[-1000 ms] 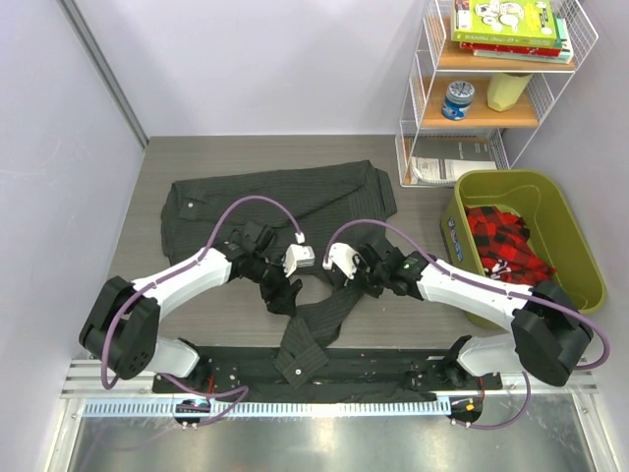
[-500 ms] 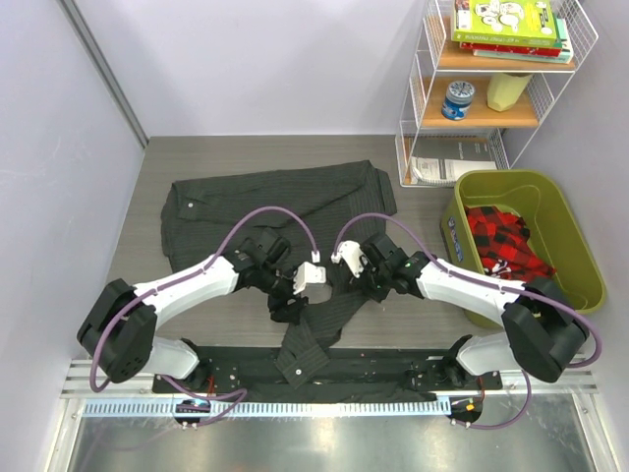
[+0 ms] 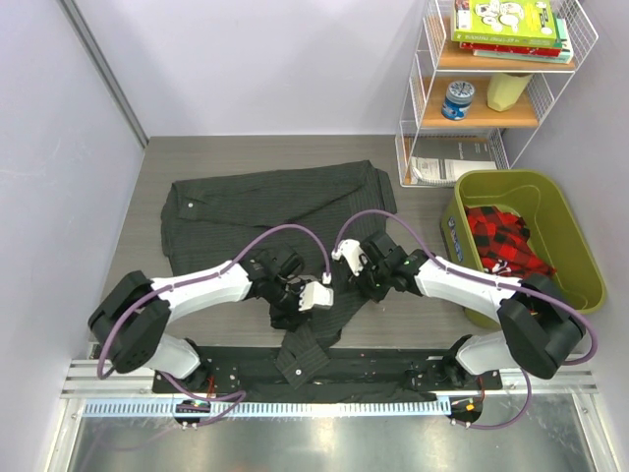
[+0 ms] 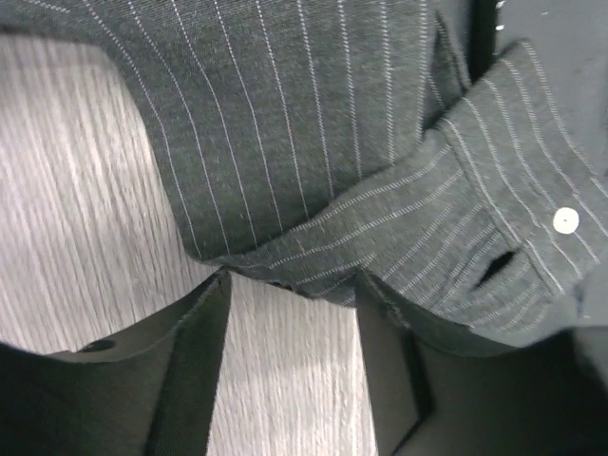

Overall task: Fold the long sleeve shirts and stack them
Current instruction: Fold the shirt

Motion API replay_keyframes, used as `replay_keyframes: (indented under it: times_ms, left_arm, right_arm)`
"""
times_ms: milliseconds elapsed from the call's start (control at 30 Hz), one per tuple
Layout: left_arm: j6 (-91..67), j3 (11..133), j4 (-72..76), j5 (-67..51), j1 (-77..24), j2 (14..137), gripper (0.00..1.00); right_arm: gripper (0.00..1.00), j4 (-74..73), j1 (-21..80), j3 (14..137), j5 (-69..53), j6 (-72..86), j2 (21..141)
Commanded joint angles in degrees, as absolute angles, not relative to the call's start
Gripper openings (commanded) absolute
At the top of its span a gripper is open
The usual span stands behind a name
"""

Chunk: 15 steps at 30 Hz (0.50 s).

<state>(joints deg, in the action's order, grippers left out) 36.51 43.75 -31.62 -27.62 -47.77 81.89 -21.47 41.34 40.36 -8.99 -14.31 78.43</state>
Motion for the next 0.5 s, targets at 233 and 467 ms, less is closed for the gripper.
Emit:
replay_keyframes:
  times_ms: [233,467]
  left_arm:
    - [33.31,48.43,-31.28,-23.73,-50.09,86.92,0.53]
    - [33.4,47.9,-31.9,-24.43,-50.36,84.56,0.04]
  right_arm:
    - [0.01,-20.57,41.05,42.71,-10.46,-12.74,78.66]
    - [0.01,-20.57,41.04,42.63,-10.37,-12.74,78.31]
